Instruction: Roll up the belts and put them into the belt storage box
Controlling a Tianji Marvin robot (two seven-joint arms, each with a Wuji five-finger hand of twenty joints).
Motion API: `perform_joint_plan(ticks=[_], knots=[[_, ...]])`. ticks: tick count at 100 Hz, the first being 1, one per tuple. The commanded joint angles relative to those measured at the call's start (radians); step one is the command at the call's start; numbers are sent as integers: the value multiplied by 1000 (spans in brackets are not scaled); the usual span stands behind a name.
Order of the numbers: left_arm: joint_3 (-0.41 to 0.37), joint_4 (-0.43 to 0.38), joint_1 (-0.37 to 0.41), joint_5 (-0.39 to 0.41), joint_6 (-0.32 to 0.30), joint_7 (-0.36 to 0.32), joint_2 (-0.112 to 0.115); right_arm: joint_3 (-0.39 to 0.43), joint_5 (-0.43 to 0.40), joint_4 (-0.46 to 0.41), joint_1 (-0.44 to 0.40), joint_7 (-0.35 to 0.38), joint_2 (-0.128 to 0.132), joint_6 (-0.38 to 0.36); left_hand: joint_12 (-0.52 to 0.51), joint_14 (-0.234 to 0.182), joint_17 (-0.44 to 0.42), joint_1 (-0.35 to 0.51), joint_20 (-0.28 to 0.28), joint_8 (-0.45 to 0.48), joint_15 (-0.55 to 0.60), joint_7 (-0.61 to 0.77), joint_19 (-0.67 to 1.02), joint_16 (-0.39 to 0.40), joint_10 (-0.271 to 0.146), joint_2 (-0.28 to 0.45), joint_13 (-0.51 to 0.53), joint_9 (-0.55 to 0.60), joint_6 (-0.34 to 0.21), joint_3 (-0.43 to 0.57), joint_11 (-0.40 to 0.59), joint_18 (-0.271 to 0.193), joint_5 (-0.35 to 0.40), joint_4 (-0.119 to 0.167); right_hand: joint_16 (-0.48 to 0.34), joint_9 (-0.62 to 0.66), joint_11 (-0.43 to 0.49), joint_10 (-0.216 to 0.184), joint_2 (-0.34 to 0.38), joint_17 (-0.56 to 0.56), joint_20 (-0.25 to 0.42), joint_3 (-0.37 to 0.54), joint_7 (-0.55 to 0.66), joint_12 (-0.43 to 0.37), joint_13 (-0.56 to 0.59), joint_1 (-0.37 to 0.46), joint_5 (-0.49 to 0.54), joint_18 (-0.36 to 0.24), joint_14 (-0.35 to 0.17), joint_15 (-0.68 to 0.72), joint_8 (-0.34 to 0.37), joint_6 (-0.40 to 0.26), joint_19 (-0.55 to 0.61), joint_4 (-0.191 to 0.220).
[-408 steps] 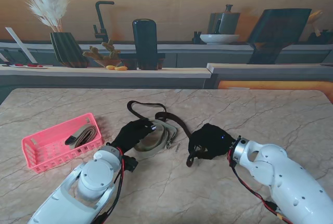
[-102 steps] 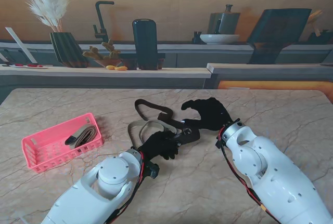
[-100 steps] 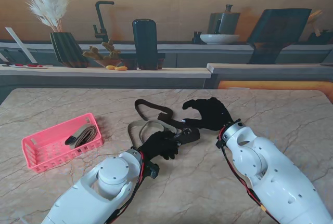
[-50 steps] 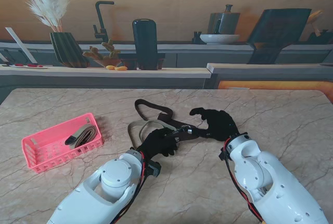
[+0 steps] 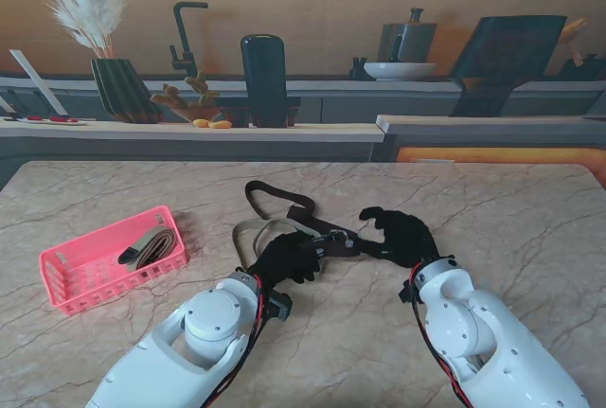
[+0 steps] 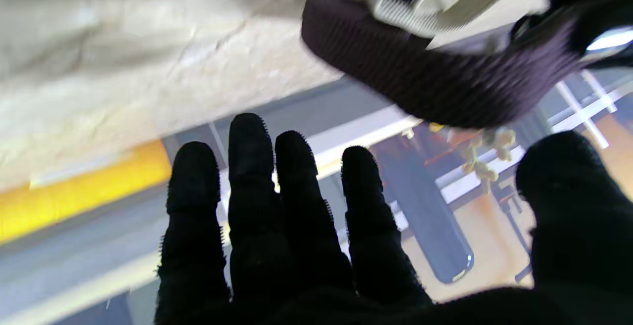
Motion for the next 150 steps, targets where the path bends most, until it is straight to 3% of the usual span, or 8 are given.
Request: perform_joint_plan(ticks=[1, 22, 36, 56, 65, 80, 95, 150], knots=[[-5, -8, 7, 0, 8, 6, -10, -2, -28, 13, -14, 6, 7, -52, 2, -22, 7, 63, 12, 25, 23, 89, 27, 19, -11, 40, -2, -3, -107, 37, 23, -21, 21, -2, -22, -72, -40, -24, -79, -37, -6, 45, -49, -26, -55, -57, -60, 9, -27, -55, 9, -49, -6, -26], [-11, -8, 7, 0, 16, 15, -12, 9, -204, 67, 4, -3, 40, -223, 1, -20, 10, 58, 14, 21, 26, 92, 30, 18, -10, 38, -2, -3, -106, 46, 25, -18, 21, -3, -14, -250, -116, -74, -208, -35, 17, 146, -78, -23, -76, -103, -253, -64, -92, -86, 7, -117, -57, -64], [-13, -11, 10, -6, 22, 17, -13, -34, -297, 117, 42, -106, 47, -248, 1, -21, 11, 56, 15, 19, 28, 93, 31, 17, -8, 34, 1, -1, -103, 50, 26, -18, 23, -4, 25, -364, -83, -60, -230, 0, 36, 79, -54, -20, -63, 86, -376, -100, -120, -11, -1, -122, -52, -19], [-13, -12, 10, -11, 27, 12, -12, -103, -331, 169, 99, -205, 44, -234, -1, -17, 12, 52, 16, 16, 31, 94, 32, 16, -6, 31, 3, 1, -101, 60, 28, -15, 25, -5, 28, -298, 26, -65, -217, 49, 11, 213, 118, -24, -9, 198, -258, -107, -138, 85, 28, -155, 3, -3], [-14, -12, 9, -13, 28, 9, -11, -124, -322, 190, 121, -236, 39, -227, -2, -17, 13, 50, 16, 16, 31, 94, 33, 15, -4, 29, 3, 2, -101, 63, 27, -15, 27, -5, 31, -201, 79, -80, -106, 85, -5, 287, 216, -17, 46, 250, -131, -110, -144, 124, 39, -196, 44, -20], [-16, -14, 10, -19, 38, -6, -8, -138, -285, 208, 144, -259, 27, -224, -3, -12, 15, 48, 17, 12, 31, 93, 34, 14, -1, 21, 7, 7, -98, 71, 27, -11, 34, -5, 26, -102, 97, -107, 117, 104, -59, 56, 424, -23, 95, 464, -127, -117, -149, 146, -166, -294, 92, -64], [-16, -14, 9, -25, 39, -24, -4, -138, -263, 212, 161, -266, 20, -232, -8, -10, 15, 29, 18, -1, 27, 86, 34, 9, -2, 8, 8, 16, -102, 98, 17, -11, 47, -5, 23, -43, 87, -129, 237, 109, -68, -83, 510, -25, 109, 586, -57, -116, -147, 142, -196, -408, 97, -42], [-15, 10, 3, -116, -83, -190, 30, -113, -82, 227, 236, -139, -3, -302, 46, -25, 64, -33, 6, 35, 26, 93, 45, 23, -32, -35, 46, 45, -144, 251, -6, -8, 62, -14, 25, 92, 40, -159, 159, 129, -73, -71, 499, -15, 163, 541, 44, -100, -155, 97, -221, -464, 74, -58]])
